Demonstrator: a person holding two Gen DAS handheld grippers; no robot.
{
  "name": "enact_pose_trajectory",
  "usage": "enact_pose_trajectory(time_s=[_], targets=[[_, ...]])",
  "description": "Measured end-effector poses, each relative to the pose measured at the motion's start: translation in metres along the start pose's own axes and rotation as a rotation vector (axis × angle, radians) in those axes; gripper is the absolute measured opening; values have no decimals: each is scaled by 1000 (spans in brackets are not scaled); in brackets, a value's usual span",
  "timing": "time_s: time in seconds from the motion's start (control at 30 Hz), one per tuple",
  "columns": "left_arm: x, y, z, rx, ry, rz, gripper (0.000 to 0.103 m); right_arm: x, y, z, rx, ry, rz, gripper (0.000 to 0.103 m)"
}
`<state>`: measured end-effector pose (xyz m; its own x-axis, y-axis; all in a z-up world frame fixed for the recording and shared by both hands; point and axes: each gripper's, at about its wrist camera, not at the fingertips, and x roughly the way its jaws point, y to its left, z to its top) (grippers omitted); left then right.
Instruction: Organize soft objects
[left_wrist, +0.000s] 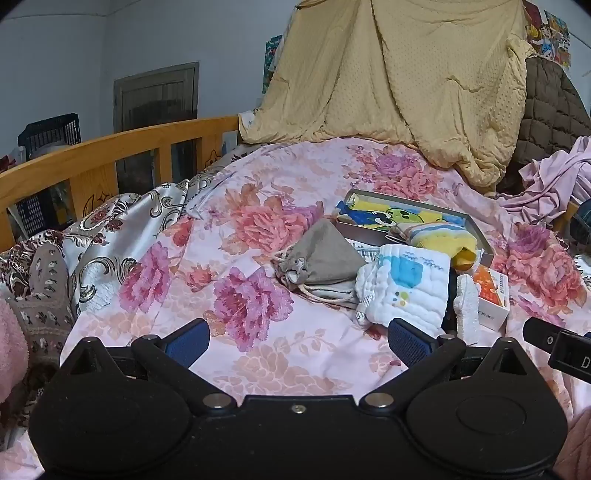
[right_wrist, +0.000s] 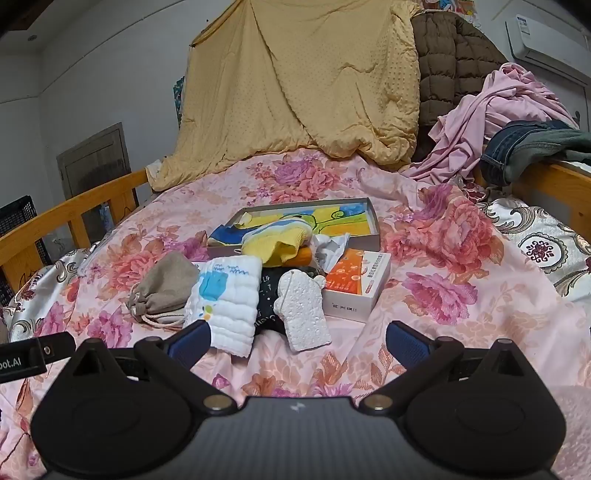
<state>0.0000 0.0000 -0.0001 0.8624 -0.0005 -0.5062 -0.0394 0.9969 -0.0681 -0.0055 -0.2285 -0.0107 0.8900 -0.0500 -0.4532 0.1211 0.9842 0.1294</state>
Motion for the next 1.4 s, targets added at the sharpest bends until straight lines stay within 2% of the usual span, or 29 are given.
enact_pose_trajectory(time_s=[1.4], targets=[[3, 1, -4, -50, 18, -30, 102, 1, 0, 0, 1, 5, 1, 103]])
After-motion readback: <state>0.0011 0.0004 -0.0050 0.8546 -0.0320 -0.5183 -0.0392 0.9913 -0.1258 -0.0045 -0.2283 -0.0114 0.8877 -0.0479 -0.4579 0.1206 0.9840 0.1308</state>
